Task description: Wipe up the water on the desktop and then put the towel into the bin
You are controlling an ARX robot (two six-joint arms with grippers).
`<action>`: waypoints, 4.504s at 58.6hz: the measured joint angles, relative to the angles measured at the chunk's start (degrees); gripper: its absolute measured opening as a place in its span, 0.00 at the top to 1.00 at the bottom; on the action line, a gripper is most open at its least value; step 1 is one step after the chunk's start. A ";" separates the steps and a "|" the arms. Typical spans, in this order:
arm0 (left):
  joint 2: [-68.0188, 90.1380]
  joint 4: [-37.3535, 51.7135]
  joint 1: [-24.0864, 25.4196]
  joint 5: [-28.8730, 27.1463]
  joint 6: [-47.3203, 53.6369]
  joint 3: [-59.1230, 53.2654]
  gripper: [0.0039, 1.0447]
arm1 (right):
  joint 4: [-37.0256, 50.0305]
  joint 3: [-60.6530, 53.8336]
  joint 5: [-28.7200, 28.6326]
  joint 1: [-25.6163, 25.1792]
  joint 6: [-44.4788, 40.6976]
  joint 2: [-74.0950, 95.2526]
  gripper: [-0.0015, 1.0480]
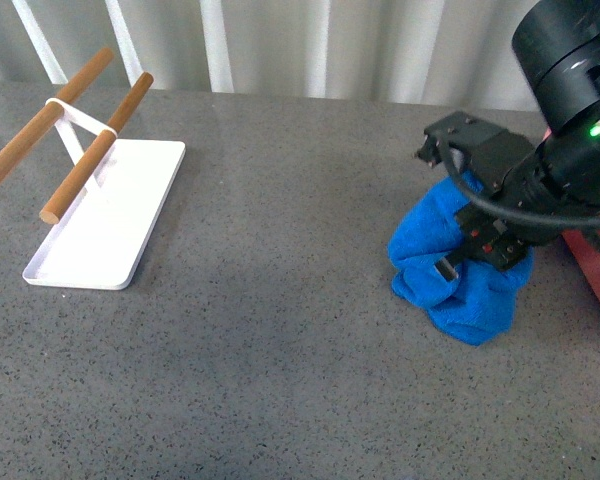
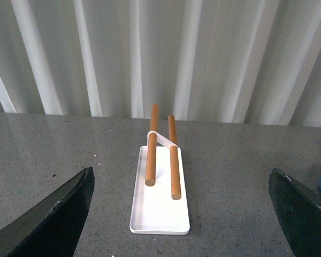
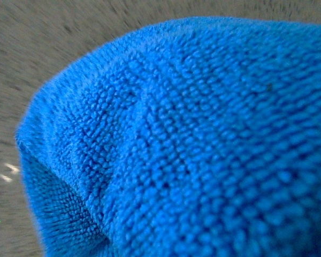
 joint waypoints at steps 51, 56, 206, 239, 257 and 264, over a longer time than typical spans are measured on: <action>-0.02 0.00 0.00 0.00 0.07 0.00 0.06 | -5.38 -5.20 8.87 4.39 -14.25 -2.16 0.95; -0.02 0.00 0.00 0.00 0.04 0.00 0.06 | -4.39 -4.87 8.83 2.43 -15.89 -2.62 0.95; -0.04 0.00 0.00 0.00 0.07 0.00 0.06 | -7.10 -0.44 23.87 -18.62 -30.29 -30.03 0.07; -0.04 0.00 0.00 0.02 0.09 0.00 0.06 | 57.31 -32.68 -6.10 -18.97 15.58 -41.22 0.54; -0.04 0.00 0.00 0.00 0.07 0.00 0.06 | 61.35 -48.09 -3.67 -17.03 22.14 -52.26 0.97; -0.04 0.00 0.00 0.00 0.07 0.00 0.06 | 61.00 -53.05 -0.98 -13.62 22.29 -58.05 0.97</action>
